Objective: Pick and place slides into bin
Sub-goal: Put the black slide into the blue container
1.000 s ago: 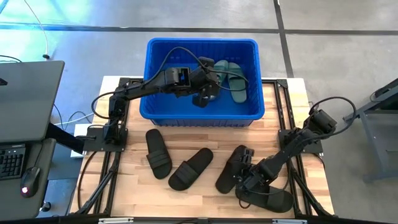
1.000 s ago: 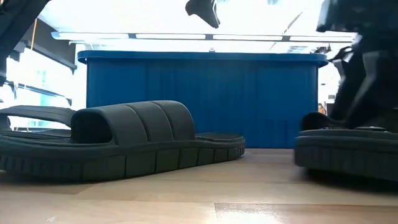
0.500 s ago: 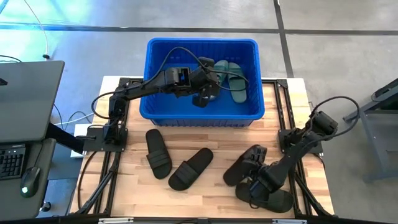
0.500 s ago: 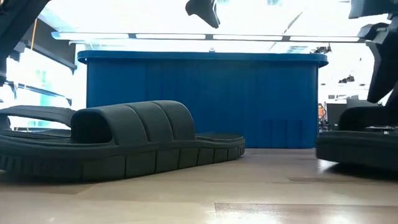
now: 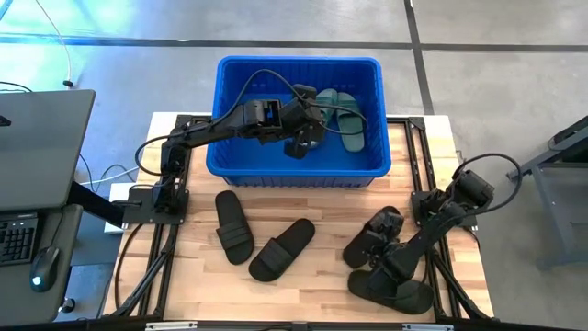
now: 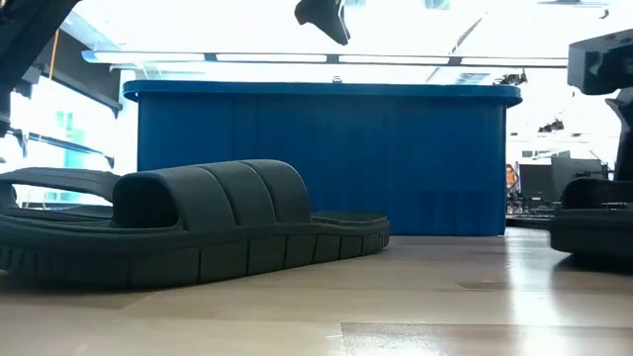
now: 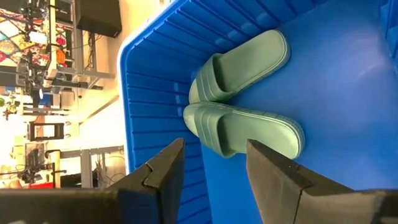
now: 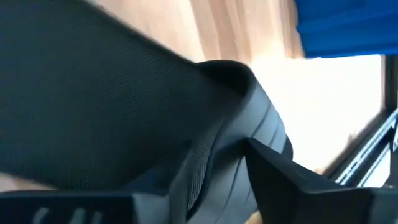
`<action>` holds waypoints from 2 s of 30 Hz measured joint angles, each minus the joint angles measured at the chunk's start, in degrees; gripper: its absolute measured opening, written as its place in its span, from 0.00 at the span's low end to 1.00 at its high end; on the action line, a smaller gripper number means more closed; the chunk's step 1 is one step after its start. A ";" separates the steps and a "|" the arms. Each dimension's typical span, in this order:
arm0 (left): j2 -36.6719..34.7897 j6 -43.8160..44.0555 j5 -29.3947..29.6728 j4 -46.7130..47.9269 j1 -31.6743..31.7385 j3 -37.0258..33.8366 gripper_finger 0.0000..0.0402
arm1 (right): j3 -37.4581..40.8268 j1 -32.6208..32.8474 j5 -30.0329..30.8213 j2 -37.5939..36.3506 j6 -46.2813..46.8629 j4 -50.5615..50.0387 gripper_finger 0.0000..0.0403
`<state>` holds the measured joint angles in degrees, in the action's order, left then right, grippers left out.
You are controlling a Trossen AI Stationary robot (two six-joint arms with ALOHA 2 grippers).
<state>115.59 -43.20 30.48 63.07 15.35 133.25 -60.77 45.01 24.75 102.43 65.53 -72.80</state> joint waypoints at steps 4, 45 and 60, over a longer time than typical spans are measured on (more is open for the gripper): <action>0.00 0.00 0.00 -0.02 0.00 0.00 0.38 | 0.02 0.00 -1.19 0.00 3.62 -2.42 0.17; -21.98 8.76 3.81 16.52 -8.10 0.00 0.21 | -34.77 -23.99 60.90 -5.39 -37.75 -17.26 0.00; -22.69 7.59 -0.51 17.44 1.19 -0.27 0.21 | -34.79 -57.48 10.89 -7.26 -108.46 53.12 0.00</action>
<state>92.90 -35.61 29.97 80.51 16.55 132.98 -95.57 -12.47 35.64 95.17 -42.93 -19.68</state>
